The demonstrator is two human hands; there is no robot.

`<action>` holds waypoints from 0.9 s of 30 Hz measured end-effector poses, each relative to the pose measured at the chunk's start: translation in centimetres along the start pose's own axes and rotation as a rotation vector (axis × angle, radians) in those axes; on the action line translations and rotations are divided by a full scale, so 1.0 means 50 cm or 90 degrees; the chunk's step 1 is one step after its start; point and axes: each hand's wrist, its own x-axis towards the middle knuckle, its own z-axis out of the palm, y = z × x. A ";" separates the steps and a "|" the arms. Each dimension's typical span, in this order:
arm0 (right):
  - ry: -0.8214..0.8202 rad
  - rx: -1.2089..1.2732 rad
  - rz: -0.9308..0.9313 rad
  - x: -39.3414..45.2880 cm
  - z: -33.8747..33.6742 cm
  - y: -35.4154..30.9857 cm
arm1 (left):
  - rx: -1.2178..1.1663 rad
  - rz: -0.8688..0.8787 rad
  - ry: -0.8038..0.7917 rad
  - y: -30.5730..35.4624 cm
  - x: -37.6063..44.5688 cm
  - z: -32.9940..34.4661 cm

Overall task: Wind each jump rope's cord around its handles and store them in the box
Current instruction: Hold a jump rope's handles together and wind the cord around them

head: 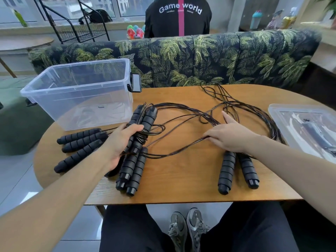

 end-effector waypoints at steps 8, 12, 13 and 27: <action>0.175 0.076 -0.167 0.021 -0.049 -0.069 | -0.096 0.020 -0.183 0.018 -0.034 0.077; 0.277 0.136 -0.201 0.020 -0.076 -0.105 | -0.157 -0.051 -0.299 0.020 -0.036 0.108; 0.273 0.150 -0.209 0.019 -0.082 -0.109 | -0.170 -0.054 -0.318 0.017 -0.035 0.114; 0.112 0.418 0.005 0.015 -0.049 -0.078 | -0.312 -0.004 -0.407 0.024 -0.054 0.091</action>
